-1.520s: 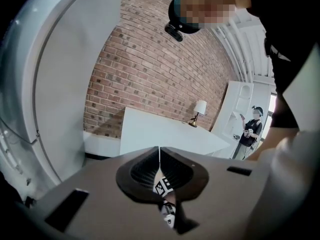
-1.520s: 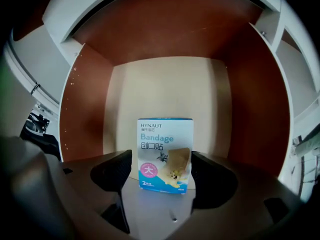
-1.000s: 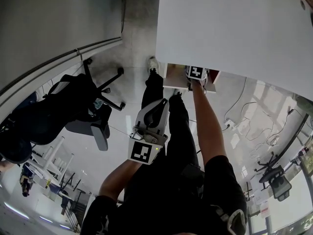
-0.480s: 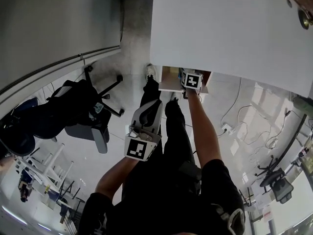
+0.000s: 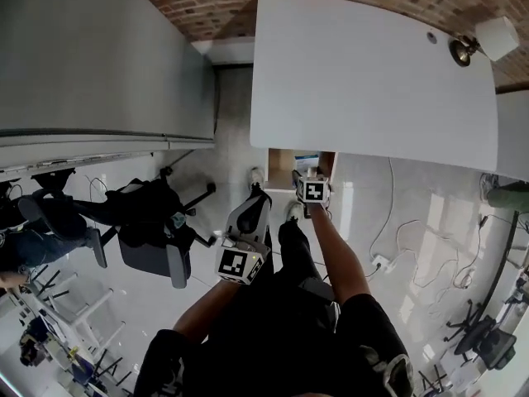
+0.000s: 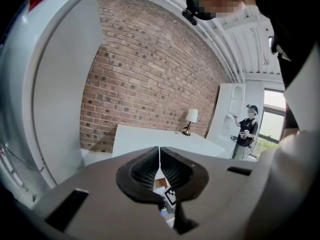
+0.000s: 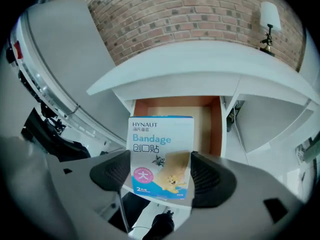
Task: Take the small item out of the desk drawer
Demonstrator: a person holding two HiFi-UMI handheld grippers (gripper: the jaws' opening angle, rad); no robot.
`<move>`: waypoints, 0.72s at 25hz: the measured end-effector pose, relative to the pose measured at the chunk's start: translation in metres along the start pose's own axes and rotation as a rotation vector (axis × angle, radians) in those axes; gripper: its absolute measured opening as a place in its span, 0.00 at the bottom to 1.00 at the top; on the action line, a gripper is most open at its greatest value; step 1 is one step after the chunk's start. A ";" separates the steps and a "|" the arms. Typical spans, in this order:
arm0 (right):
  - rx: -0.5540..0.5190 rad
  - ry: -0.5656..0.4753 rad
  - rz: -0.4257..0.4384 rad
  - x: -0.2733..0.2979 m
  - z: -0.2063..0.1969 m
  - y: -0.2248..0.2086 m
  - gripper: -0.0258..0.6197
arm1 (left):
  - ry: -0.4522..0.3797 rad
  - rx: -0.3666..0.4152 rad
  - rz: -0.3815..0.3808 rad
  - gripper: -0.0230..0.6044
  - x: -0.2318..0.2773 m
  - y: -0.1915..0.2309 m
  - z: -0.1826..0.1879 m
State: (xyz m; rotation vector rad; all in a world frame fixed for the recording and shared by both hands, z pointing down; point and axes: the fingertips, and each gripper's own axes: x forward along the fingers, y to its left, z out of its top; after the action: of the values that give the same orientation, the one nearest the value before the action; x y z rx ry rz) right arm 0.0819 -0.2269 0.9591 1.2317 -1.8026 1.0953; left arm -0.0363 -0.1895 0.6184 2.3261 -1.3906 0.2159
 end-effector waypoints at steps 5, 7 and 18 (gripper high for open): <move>-0.074 -0.092 0.068 -0.065 0.026 0.018 0.61 | -0.086 0.055 0.026 0.06 -0.023 -0.029 0.039; -0.150 -0.161 0.080 -0.099 0.044 0.025 0.61 | -0.114 0.076 0.039 0.06 -0.032 -0.038 0.051; -0.185 -0.476 0.139 -0.263 0.102 0.058 0.61 | -0.189 0.129 0.044 0.06 -0.084 -0.055 0.092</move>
State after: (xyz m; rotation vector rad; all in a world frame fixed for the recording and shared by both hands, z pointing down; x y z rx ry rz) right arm 0.1026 -0.2108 0.6721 1.3475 -2.3169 0.7204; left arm -0.0367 -0.1383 0.4915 2.4763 -1.5615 0.1030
